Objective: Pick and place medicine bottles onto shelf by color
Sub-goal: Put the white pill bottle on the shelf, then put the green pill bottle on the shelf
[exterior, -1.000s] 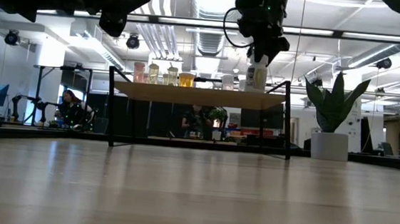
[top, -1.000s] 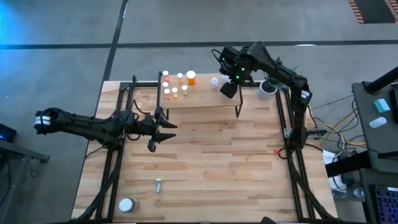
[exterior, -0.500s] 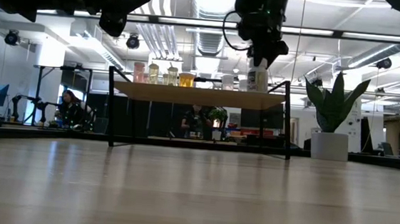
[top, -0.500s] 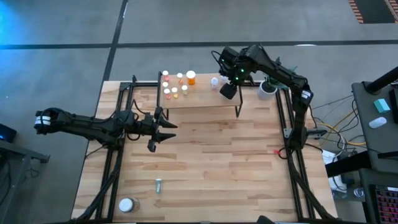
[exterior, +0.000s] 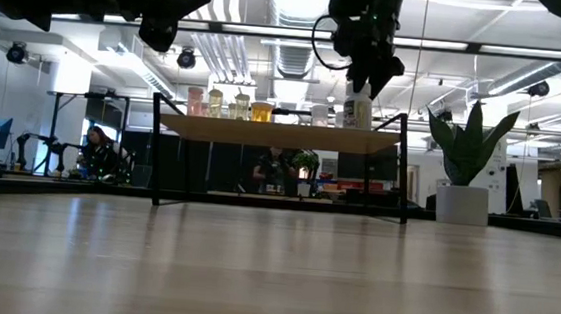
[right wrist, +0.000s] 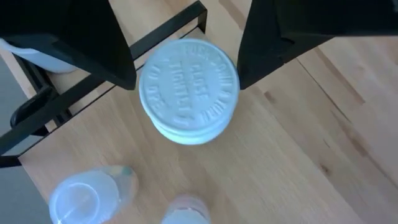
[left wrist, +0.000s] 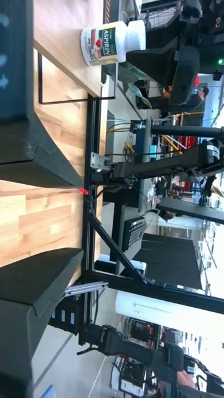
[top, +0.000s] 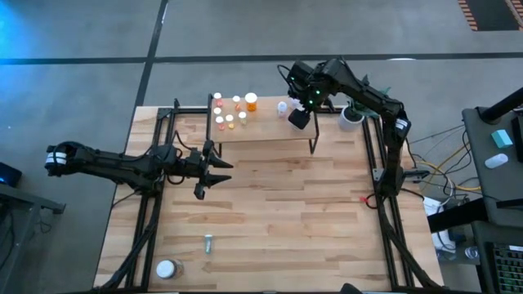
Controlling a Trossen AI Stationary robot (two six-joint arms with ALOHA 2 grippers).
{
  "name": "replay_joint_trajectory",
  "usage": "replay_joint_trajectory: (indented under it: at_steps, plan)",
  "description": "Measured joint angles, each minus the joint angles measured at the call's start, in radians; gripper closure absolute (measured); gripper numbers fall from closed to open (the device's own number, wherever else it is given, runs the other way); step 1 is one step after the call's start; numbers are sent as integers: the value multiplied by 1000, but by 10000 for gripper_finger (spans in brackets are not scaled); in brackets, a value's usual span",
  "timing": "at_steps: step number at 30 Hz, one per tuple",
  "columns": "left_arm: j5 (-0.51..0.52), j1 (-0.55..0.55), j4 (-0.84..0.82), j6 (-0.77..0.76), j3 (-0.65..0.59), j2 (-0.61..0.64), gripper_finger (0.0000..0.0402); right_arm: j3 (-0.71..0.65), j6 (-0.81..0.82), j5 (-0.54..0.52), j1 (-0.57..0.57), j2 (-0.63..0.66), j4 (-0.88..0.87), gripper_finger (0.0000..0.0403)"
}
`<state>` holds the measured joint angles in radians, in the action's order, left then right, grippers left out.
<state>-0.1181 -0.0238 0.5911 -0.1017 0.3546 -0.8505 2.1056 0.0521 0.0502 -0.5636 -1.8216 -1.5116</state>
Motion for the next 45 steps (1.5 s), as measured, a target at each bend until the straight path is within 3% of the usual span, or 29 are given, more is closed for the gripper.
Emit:
replay_joint_trajectory:
  at_steps: [7, 14, 19, 21, 25, 28, 35, 45]
  plan:
    - [0, 0, -1, 3, 0, 0, 251, 35, 0, 1, 0, 39, -57, 122]
    - [0, 0, -3, 4, 0, 0, 251, 43, 42, 0, 14, 175, -44, 122]
    - [0, 0, -3, 4, 0, 0, 251, -1, 95, -8, 97, 282, 13, 122]
    - [0, 0, -3, 4, 0, 0, 251, -37, 115, -83, 165, 326, 65, 122]
    - [0, 0, -1, 4, -2, -1, 251, -151, 153, -335, 363, 418, 154, 122]
    - [0, 0, 0, 4, -3, -17, 251, -270, 196, -437, 504, 487, 216, 122]
    - [0, 0, 7, 20, 11, -87, 251, -620, 227, -504, 750, 625, 525, 126]
    - [-2, 0, -23, 32, 67, -130, 251, -971, 206, -568, 982, 643, 1059, 138]
